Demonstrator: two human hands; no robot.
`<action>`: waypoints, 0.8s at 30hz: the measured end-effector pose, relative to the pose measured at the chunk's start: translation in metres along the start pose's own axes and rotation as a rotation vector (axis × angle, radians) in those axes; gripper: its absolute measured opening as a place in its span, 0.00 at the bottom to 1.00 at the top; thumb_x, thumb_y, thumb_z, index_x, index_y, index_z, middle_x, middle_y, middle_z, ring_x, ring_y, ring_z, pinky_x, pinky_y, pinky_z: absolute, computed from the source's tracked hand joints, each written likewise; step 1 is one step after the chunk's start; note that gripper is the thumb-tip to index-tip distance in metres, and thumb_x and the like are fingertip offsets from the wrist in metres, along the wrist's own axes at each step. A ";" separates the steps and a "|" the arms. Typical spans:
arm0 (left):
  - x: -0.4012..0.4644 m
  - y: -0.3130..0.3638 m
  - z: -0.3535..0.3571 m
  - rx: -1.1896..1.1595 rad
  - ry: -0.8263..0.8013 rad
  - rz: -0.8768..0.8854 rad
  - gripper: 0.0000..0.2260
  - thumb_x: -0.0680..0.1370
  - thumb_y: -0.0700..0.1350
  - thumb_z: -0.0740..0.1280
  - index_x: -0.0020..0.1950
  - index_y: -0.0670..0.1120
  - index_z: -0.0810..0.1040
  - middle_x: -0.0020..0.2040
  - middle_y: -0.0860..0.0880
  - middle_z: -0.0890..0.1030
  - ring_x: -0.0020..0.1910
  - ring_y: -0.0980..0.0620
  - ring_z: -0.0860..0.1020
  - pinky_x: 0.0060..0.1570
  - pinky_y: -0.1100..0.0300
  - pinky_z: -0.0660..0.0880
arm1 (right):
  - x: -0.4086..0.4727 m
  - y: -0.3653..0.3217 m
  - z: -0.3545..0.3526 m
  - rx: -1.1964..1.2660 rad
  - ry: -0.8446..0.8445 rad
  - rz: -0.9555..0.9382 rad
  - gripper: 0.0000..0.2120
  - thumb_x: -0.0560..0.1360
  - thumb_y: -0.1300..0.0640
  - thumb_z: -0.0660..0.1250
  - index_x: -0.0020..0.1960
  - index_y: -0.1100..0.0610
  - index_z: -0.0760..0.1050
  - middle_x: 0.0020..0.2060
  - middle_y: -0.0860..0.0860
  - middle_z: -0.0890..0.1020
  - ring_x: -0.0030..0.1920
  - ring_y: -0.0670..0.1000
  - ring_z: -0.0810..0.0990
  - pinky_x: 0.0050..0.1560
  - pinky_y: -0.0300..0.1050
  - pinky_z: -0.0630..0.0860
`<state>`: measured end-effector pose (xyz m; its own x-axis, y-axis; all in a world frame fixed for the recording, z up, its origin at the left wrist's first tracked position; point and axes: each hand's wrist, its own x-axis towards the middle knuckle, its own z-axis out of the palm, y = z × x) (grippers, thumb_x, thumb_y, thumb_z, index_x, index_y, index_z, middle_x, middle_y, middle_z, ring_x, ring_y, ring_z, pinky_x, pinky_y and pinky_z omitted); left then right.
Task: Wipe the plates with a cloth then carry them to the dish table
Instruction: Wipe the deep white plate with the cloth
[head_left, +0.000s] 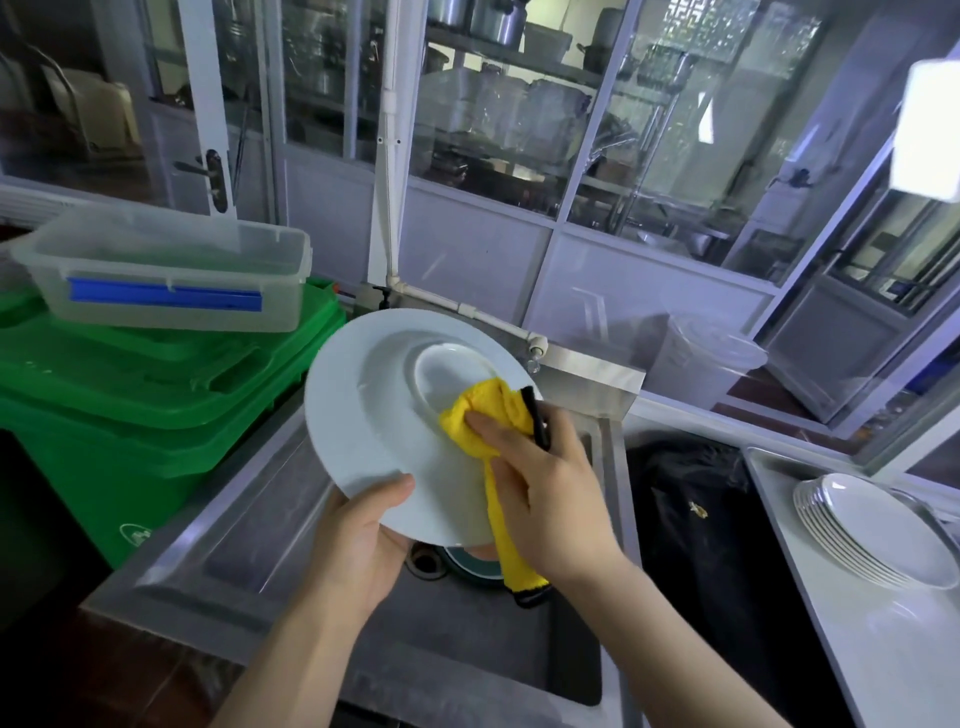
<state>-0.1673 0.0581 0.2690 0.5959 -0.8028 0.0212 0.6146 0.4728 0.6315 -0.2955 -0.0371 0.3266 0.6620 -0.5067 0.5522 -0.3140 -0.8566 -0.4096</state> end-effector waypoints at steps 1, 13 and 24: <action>-0.001 0.001 0.000 -0.017 -0.003 0.021 0.25 0.68 0.35 0.64 0.65 0.44 0.76 0.57 0.42 0.82 0.55 0.42 0.82 0.45 0.52 0.80 | -0.003 -0.003 0.004 -0.001 0.005 -0.034 0.20 0.75 0.63 0.65 0.64 0.47 0.77 0.60 0.57 0.73 0.58 0.61 0.75 0.49 0.49 0.77; -0.010 0.024 -0.017 0.131 -0.105 0.064 0.25 0.66 0.30 0.65 0.55 0.54 0.84 0.54 0.46 0.84 0.55 0.44 0.82 0.52 0.48 0.80 | 0.023 0.043 0.019 0.082 0.085 0.422 0.20 0.79 0.56 0.62 0.70 0.45 0.70 0.55 0.48 0.67 0.58 0.56 0.74 0.53 0.34 0.63; -0.021 0.025 -0.013 0.526 -0.144 -0.161 0.24 0.55 0.47 0.75 0.51 0.55 0.84 0.49 0.47 0.85 0.50 0.47 0.84 0.45 0.54 0.80 | 0.107 0.022 -0.033 -0.047 -0.104 0.230 0.20 0.78 0.56 0.61 0.67 0.41 0.72 0.67 0.50 0.73 0.66 0.54 0.71 0.58 0.37 0.64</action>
<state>-0.1577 0.0916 0.2741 0.4169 -0.9086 -0.0252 0.3296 0.1253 0.9357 -0.2541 -0.1135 0.4004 0.6353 -0.6781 0.3695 -0.4943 -0.7247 -0.4801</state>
